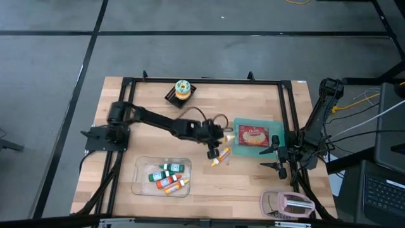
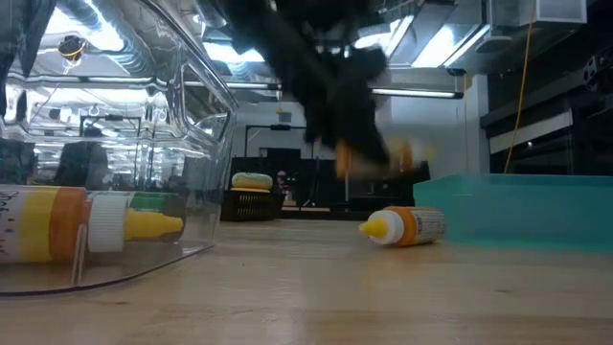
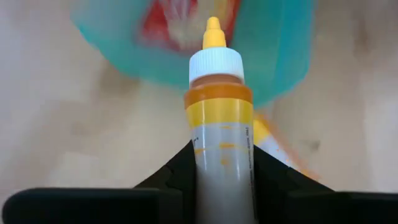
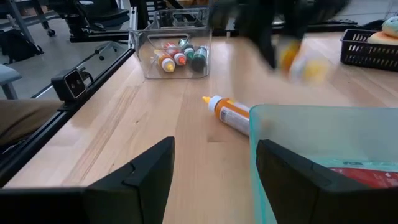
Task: Pick & Place Food Item
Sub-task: Put the top yellow food coloring bottle into the transparent bin
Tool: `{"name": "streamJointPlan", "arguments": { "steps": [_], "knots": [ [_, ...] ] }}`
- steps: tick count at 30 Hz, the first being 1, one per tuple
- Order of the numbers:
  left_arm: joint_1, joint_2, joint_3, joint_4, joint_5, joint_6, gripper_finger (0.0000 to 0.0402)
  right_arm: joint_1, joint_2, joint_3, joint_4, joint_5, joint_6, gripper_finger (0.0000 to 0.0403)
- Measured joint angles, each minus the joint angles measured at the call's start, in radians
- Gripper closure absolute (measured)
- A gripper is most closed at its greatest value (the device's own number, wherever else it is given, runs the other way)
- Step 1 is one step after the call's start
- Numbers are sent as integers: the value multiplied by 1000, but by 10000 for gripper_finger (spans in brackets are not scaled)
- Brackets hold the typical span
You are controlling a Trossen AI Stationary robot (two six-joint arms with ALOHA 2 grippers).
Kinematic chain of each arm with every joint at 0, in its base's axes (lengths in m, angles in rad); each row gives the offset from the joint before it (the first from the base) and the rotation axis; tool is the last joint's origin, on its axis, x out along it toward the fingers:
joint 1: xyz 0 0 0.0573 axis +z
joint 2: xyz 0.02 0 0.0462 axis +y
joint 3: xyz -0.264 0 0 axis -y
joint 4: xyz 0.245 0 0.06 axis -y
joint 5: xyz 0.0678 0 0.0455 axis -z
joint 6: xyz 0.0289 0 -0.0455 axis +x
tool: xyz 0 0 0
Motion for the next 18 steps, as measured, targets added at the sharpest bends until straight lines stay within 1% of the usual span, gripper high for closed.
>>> {"name": "streamJointPlan", "arguments": {
  "steps": [3,6,10,13,15,18],
  "knots": [
    [2,-96,0,-22,-7,36,307,0,0,0,-2,-21,13,179],
    [-19,-214,-2,-79,-7,68,306,0,0,0,-3,-25,23,179],
    [-73,-376,1,-242,29,76,303,0,0,0,-3,-30,23,179],
    [-142,-474,0,-408,47,18,305,0,0,0,-3,-32,24,179],
    [-209,-534,0,-498,57,-36,305,0,0,0,-3,-31,24,179],
    [-330,-593,0,-610,29,-170,305,0,0,0,-3,-31,30,179]
  ]
}}
